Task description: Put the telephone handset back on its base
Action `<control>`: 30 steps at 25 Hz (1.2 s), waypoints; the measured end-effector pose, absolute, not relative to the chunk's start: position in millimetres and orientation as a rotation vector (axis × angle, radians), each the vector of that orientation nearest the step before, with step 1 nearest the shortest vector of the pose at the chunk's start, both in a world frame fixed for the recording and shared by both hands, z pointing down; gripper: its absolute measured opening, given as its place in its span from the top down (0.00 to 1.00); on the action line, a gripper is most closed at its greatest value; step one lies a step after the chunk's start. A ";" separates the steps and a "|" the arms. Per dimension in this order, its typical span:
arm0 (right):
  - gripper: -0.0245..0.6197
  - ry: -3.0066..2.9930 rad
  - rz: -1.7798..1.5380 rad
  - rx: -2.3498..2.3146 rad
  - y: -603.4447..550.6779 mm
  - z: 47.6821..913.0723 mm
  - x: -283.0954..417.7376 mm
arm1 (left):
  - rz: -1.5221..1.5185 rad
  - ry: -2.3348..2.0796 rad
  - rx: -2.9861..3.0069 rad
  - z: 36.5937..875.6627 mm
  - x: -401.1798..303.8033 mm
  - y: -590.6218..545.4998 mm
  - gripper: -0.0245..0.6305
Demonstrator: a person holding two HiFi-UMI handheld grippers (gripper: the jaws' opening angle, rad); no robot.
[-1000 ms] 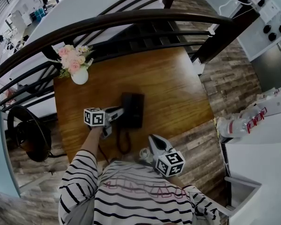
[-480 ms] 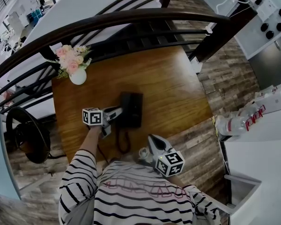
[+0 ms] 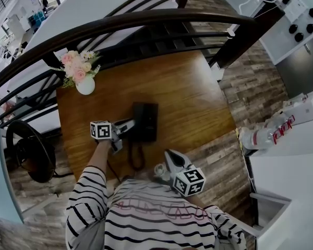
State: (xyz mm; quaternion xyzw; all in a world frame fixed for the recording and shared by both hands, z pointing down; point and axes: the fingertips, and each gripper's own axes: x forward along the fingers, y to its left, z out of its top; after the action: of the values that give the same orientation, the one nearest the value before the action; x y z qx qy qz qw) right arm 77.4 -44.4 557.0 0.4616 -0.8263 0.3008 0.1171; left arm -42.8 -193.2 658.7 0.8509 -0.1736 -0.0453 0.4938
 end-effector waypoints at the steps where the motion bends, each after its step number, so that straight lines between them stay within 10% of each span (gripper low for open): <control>1: 0.96 -2.418 0.881 1.350 -44.0 557.3 77.7 | -0.116 -0.413 2.057 658.7 -42.4 -192.7 0.86; 30: 0.96 -2.517 0.849 1.249 -53.6 545.6 60.4 | -0.118 -0.695 2.209 602.6 -71.2 -173.5 0.70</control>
State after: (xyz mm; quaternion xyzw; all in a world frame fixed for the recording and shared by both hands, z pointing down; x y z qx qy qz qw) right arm 60.4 -53.6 545.6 0.4231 -0.8529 0.2878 0.1031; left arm -71.2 -173.5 602.6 0.8731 -0.2748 -0.0466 0.3999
